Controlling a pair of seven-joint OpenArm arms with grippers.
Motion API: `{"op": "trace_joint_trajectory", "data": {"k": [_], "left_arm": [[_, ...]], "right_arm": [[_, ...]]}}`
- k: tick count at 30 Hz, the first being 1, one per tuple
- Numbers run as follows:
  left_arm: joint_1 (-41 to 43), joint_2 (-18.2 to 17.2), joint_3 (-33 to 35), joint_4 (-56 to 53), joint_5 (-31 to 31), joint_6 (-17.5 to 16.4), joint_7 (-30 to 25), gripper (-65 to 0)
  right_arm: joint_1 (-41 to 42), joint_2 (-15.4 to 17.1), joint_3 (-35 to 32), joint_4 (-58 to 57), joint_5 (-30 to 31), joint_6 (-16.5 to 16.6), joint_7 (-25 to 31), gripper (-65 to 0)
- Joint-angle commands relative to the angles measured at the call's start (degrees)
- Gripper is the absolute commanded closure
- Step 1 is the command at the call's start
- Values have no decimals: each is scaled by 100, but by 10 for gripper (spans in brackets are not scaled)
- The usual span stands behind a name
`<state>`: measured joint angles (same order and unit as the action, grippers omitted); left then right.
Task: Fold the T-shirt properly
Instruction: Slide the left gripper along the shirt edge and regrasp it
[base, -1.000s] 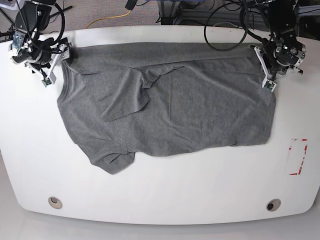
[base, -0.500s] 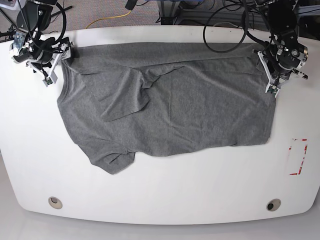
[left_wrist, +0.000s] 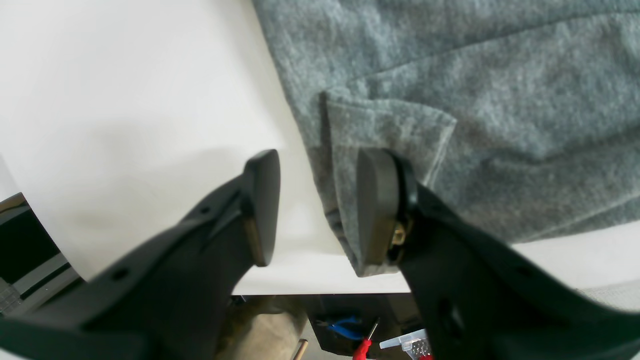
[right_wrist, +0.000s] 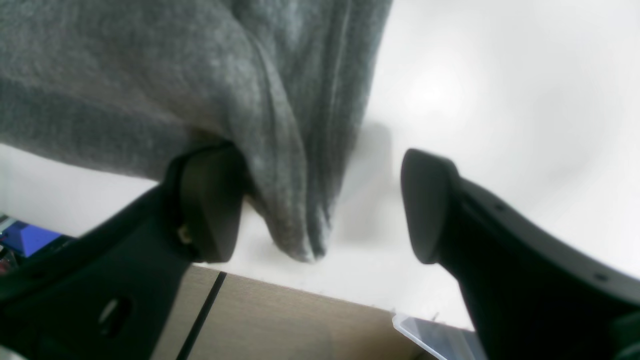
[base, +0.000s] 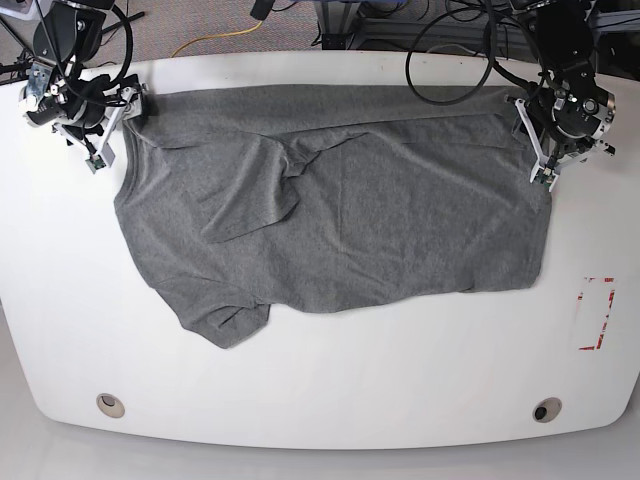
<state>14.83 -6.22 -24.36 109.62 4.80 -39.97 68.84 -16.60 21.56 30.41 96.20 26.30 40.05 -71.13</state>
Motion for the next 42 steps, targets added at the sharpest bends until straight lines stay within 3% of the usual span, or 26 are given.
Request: {"op": "trace_joint_trajectory", "data": {"k": [1,20,25,42], "left_arm": [[-19,-33,260,128,-9,-3,-40,-237],[148,-86,884,268,8,-3,-49,-242],[262,-306,1341,189,-1,-3,-49,-242],[236,-490,981,5,-1,-3,-57,-242]], "right_arm": [[38,99,49,81,46,-5,23,-471],[117,-59,49,72,11,-5,23,-471],[117,-59,49,63,11,-5,23,-471],[117,-59,49,63,20,-5,23,-471]]}}
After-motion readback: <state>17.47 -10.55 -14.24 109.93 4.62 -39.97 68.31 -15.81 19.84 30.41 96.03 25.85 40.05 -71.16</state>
